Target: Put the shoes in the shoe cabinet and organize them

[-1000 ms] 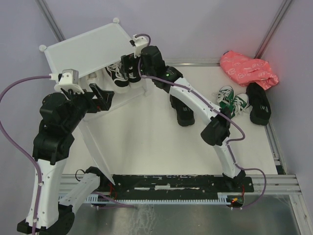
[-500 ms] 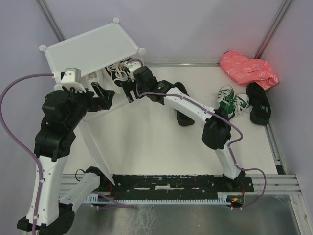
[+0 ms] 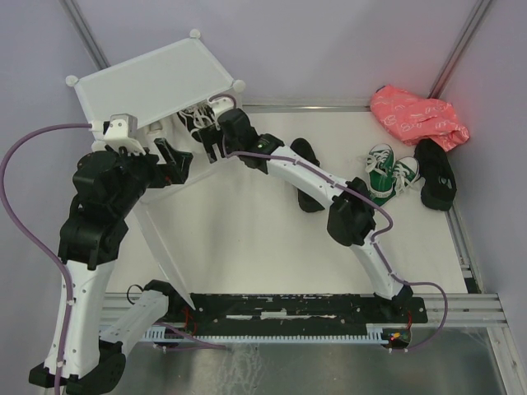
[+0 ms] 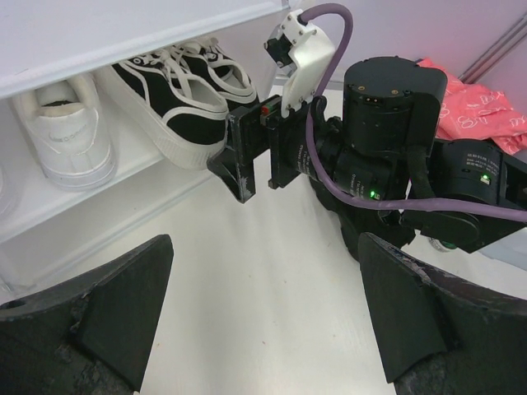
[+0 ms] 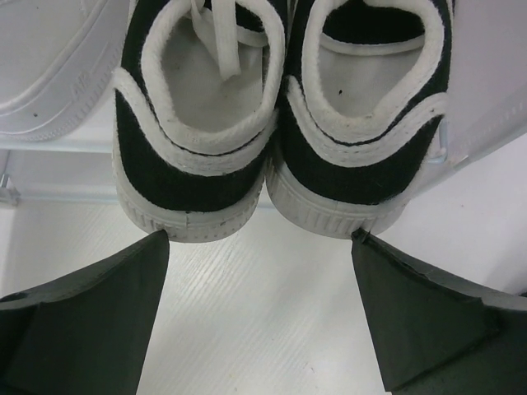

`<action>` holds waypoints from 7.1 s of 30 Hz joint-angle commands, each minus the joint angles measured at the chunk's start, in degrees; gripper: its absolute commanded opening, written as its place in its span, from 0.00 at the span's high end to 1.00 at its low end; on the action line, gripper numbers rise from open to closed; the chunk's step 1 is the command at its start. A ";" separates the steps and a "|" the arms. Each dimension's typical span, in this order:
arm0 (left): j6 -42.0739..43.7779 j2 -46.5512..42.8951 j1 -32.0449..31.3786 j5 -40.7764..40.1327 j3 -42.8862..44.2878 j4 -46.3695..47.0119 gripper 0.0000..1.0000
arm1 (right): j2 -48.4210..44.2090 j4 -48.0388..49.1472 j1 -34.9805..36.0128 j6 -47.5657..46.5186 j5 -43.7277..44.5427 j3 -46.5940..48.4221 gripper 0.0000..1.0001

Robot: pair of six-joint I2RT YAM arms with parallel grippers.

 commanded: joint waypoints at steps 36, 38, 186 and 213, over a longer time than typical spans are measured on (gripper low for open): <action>2.94 -0.22 -0.10 -1.93 0.03 -0.33 0.01 | -10.18 22.76 -1.98 1.88 -4.71 -16.14 0.01; 2.94 -0.14 -0.10 -2.62 -0.17 -0.37 0.01 | -10.22 19.92 -2.04 2.20 -7.01 -14.55 0.01; -10.27 1.25 5.28 -0.33 -11.65 19.24 0.11 | -30.74 -2.16 -13.53 3.51 0.70 -54.72 0.05; -8.01 2.06 5.35 -1.49 -5.10 15.20 0.12 | -28.12 1.80 6.76 10.52 -11.10 -43.06 0.98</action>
